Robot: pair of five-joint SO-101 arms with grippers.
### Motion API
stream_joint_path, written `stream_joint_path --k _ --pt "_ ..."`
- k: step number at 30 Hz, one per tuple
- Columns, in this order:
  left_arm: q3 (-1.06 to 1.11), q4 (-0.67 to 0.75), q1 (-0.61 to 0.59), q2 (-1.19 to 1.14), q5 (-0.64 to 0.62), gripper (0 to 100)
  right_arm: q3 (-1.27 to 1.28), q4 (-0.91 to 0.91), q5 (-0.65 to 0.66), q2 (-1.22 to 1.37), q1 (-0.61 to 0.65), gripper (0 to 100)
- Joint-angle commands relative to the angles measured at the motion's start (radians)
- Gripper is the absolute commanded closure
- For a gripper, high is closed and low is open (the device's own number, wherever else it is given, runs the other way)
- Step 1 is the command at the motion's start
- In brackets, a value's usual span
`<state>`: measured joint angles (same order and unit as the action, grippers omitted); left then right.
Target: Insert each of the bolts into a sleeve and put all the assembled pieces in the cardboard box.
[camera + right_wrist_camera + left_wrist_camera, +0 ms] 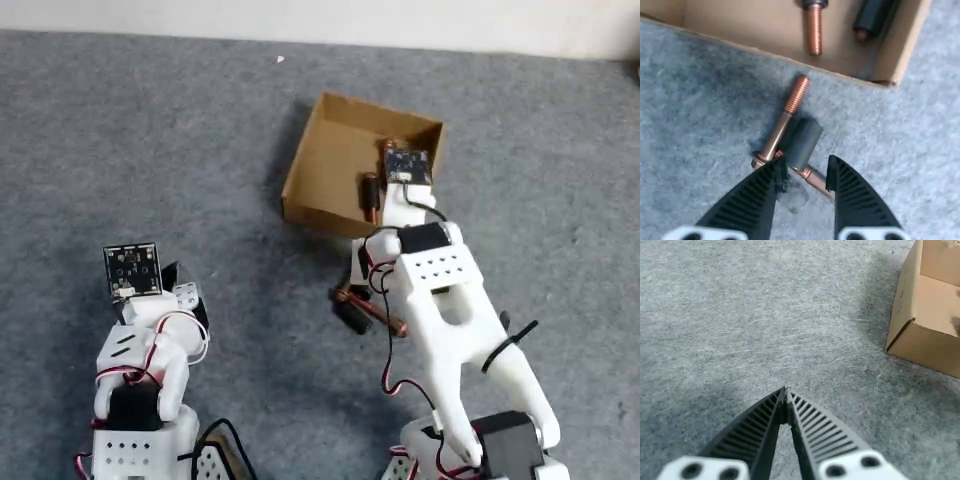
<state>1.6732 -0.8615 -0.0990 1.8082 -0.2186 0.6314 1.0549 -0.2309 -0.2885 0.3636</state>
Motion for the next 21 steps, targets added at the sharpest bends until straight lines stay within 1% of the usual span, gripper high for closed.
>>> stream_joint_path --k 1,9,14,16,21 --pt "0.022 0.029 -0.015 0.008 0.012 99 -0.015 0.002 -0.017 0.091 0.012 87.9" --pt "0.022 0.028 -0.016 0.008 0.012 99 -0.131 -0.022 -0.017 0.341 0.012 88.2" --pt "0.022 0.028 -0.016 0.008 0.012 99 -0.191 -0.018 -0.017 0.387 0.007 88.2" --pt "0.022 0.028 -0.016 0.008 0.012 99 -0.200 0.012 -0.017 0.384 0.007 88.2" --pt "0.022 0.028 -0.016 0.008 0.012 99 -0.314 0.159 -0.014 0.325 0.007 88.2"
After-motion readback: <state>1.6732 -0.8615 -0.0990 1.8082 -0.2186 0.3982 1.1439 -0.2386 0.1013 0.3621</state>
